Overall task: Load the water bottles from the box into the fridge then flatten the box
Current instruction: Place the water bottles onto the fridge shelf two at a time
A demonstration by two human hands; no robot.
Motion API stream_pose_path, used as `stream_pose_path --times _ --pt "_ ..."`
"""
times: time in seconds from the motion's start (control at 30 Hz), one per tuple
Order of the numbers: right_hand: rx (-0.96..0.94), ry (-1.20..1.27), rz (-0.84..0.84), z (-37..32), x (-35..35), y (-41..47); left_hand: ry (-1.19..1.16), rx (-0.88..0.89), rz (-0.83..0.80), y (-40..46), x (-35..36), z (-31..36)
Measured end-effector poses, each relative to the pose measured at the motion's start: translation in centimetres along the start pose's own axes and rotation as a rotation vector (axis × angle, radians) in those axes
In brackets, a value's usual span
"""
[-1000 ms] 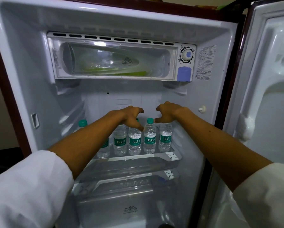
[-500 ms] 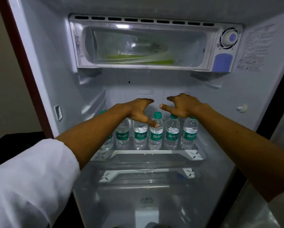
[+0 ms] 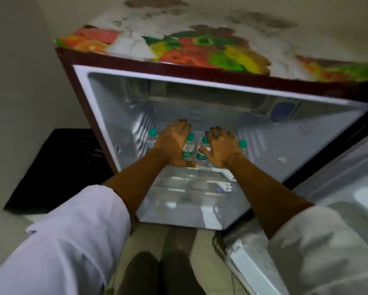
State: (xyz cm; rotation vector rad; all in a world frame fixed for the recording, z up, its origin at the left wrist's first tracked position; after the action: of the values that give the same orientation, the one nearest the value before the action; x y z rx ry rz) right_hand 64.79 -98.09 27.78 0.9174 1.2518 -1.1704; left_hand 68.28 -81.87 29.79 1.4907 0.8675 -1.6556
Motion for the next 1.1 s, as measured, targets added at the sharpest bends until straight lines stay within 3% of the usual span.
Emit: stream_pose_path --times 0.23,0.4,0.6,0.87,1.1 --pt "-0.123 0.121 -0.194 -7.7 -4.3 -7.5 -0.043 -0.104 -0.175 -13.3 -3.9 0.1" --pt "-0.208 0.237 -0.235 -13.3 -7.0 -11.7 -0.138 -0.190 -0.218 -22.1 -5.6 -1.0" --pt "-0.399 0.231 -0.298 -21.4 -7.4 -14.7 -0.129 -0.425 -0.291 -33.8 -4.1 -5.0" --pt "-0.639 0.141 -0.391 -35.8 -2.9 -17.2 -0.226 -0.755 -0.357 -51.0 1.8 -10.2" --pt "-0.772 0.170 -0.500 -46.0 5.9 -18.6 -0.301 -0.875 -0.506 -60.1 12.5 -14.4"
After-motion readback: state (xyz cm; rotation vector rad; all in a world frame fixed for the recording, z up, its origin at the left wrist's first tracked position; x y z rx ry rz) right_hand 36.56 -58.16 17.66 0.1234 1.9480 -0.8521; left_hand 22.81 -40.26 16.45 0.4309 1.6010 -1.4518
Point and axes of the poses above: each hand's wrist, its own y-axis towards the middle knuckle, its own x-axis out of the palm, z = x × y, the point moved 5 cm from there along y, towards the middle knuckle, and after that the axes turned 13 degrees about -x, right-handed, at the moved point
